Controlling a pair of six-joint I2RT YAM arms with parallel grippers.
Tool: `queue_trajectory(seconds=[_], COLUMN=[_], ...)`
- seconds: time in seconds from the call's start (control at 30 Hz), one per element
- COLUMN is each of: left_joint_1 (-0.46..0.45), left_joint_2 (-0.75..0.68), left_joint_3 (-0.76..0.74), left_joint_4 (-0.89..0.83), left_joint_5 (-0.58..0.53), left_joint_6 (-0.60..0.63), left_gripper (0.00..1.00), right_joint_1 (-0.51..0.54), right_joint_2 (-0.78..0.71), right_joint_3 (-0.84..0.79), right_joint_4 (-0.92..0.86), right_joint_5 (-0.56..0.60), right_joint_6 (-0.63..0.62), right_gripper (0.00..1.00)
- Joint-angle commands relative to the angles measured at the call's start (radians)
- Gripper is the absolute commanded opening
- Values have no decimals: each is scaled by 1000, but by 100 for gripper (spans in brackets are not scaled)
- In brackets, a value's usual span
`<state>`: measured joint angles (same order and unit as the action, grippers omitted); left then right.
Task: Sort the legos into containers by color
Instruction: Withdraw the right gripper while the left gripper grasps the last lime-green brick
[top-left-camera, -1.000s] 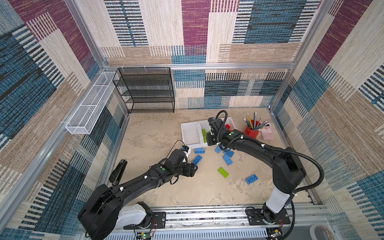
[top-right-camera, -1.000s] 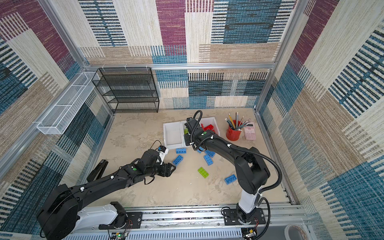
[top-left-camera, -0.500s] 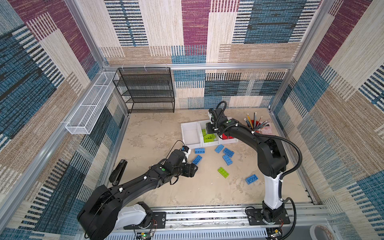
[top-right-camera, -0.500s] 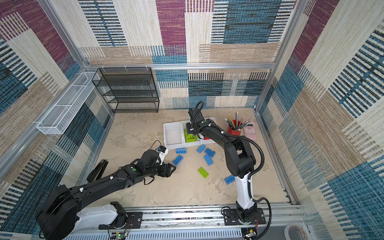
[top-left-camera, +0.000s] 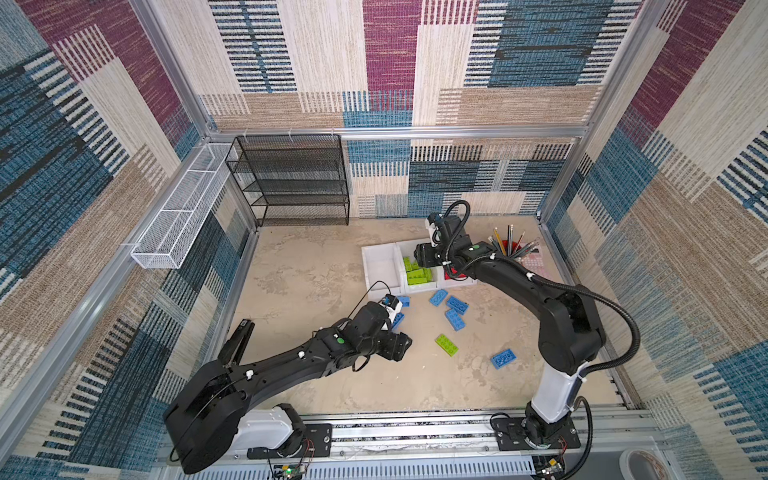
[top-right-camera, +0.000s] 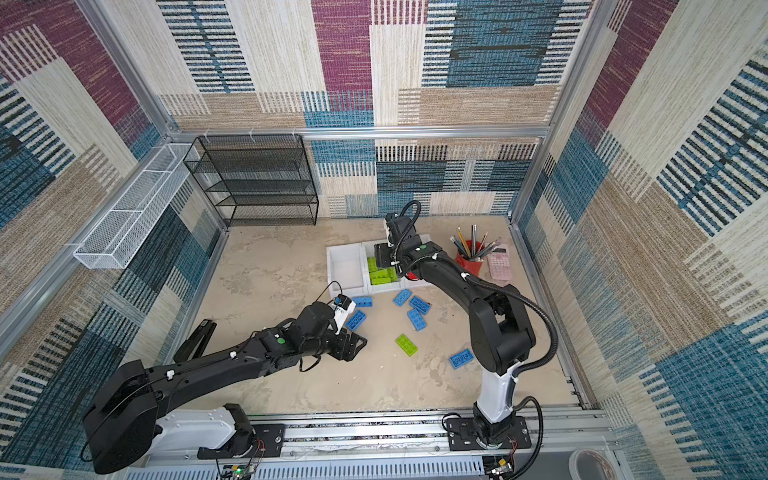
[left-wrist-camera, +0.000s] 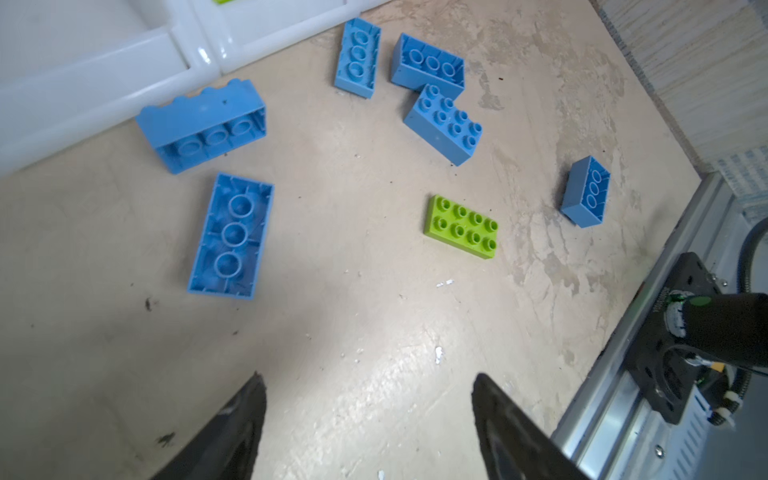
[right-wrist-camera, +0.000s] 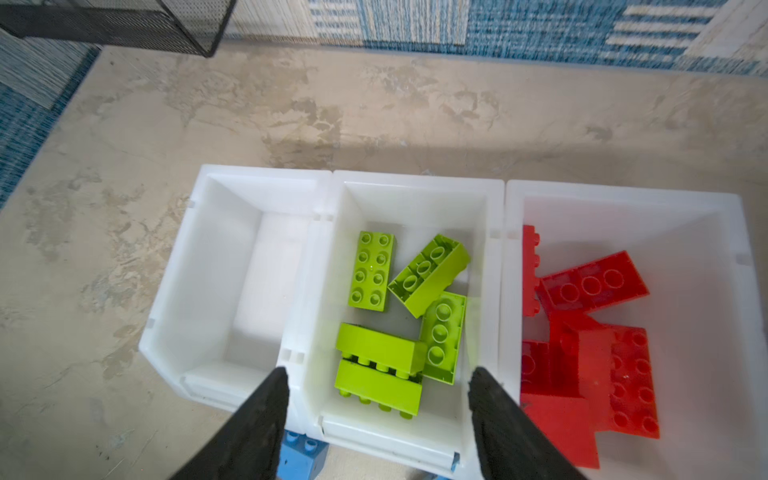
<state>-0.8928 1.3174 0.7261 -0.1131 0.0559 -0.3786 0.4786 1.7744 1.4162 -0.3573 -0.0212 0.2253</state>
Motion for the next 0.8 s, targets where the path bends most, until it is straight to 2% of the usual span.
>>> queue_trajectory(seconds=[0.0,0.1,0.27,0.37,0.4,0.43,0.77], left_joint_1=[-52,-88,-129,-140,-143,-146,-175], left_joint_2=[57,134,247,321,346,368,555], left_joint_3=[76,154,261,318,341,360,530], left_joint_4=[-67,-107,-138,-145,-157,-167,-242], left_joint_5=[-77,-80,-68,-30,-26,-23,-55], left_joint_6=[78,100,112,119,121,124,133], left_gripper=[81,82,84,85,92,93,95], right_joint_1=[-19,-54,-108,-136,-145,-153,-215], right_joint_2=[-90,-180,-368,-467,-495,-517,-710], right_joint_3=[-79,-167,-353,-446,-474,-493,-645], right_joint_4=[85,101,178,209,211,211,235], right_joint_5=[-74,-134,-193,-230,-242,-246,-188], right_joint_6=[35,51,85,98,103,107,168], right_gripper=[75,81,99,99,99,99,99])
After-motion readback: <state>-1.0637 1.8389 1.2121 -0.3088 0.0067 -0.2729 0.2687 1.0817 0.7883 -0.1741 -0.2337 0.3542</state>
